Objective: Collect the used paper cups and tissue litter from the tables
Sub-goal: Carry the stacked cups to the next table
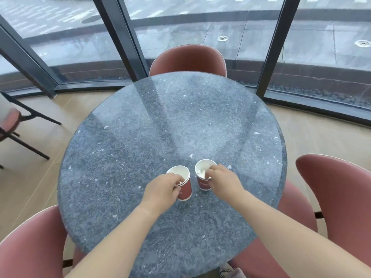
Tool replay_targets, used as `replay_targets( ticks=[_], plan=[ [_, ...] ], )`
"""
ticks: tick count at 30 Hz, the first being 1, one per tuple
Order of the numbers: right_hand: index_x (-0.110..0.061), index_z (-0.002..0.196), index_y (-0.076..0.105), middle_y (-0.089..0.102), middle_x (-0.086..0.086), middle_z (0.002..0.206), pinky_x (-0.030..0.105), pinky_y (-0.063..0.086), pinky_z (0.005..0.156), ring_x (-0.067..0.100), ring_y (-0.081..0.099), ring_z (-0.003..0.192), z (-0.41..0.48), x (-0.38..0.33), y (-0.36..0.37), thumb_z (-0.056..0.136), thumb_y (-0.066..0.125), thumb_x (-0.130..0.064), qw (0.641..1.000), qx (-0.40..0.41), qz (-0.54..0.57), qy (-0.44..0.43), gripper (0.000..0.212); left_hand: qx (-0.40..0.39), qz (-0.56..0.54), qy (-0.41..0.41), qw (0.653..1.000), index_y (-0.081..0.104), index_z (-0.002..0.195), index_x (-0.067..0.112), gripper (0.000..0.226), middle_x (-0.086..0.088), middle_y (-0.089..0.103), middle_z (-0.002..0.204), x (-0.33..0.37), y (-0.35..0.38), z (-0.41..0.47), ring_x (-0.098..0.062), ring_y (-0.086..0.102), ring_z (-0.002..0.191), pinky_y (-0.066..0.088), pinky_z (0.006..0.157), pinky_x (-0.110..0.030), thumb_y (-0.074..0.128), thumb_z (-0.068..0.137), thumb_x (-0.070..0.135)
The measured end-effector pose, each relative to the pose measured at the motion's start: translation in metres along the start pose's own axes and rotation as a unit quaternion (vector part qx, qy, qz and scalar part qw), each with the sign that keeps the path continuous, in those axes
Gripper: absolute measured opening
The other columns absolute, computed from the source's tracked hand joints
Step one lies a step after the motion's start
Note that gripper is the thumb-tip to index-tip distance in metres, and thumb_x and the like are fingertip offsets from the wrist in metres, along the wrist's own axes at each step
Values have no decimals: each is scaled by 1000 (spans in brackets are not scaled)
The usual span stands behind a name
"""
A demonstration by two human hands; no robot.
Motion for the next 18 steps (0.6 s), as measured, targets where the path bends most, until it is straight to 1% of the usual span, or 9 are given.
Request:
replay_targets(
  ticks=[2,4,7,11,13,16,18],
  plan=[
    [-13,103,58,55,3,108,39,47,75,23,46,107,-11,-5,-6,88,46,-10,1000,15,25,6,20,9,-10,20,1000,61,106,31,21,12,64,103,4,-3,-1,-12,57,101,50,78,-34,56,87,24],
    [-13,104,60,56,2,108,40,47,75,23,46,107,-25,-9,-17,89,47,-13,998,38,52,15,20,12,-32,46,998,61,105,29,19,11,64,103,12,-9,0,-13,57,100,49,79,-34,55,88,23],
    [-15,102,61,57,0,107,40,47,75,23,48,106,-57,-10,-35,89,49,-16,992,93,69,50,17,2,-61,102,993,61,105,28,19,10,62,104,32,-16,0,-14,56,100,48,81,-36,53,91,19],
    [-20,103,63,59,-5,110,38,47,78,18,49,107,-106,-11,-57,87,55,-20,975,184,65,104,18,3,-80,183,980,62,109,28,23,10,62,108,62,-26,-9,-14,57,100,47,79,-31,51,91,18],
    [-20,103,65,60,-6,110,38,48,80,18,51,107,-131,-13,-66,86,59,-19,964,224,60,128,18,5,-91,222,971,62,110,28,24,11,62,110,73,-30,-14,-14,57,101,46,79,-30,52,91,18],
    [-18,99,67,62,-5,106,39,50,76,19,55,102,-167,-22,-74,83,63,-17,950,265,36,161,16,-9,-102,286,953,63,111,27,25,10,63,111,89,-34,-26,-16,58,102,47,82,-34,52,90,16],
    [-19,93,68,64,-5,100,36,51,73,20,56,97,-193,-30,-77,79,67,-14,938,294,19,183,15,-23,-118,321,939,63,109,25,25,8,63,109,99,-35,-35,-18,58,101,48,82,-37,52,90,14]
  ],
)
Point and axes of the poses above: each hand's wrist, its own z-axis towards the middle knuckle, its own y-axis out of the palm, x = y × z, the point moved 3 cm from there along z, towards the middle knuckle
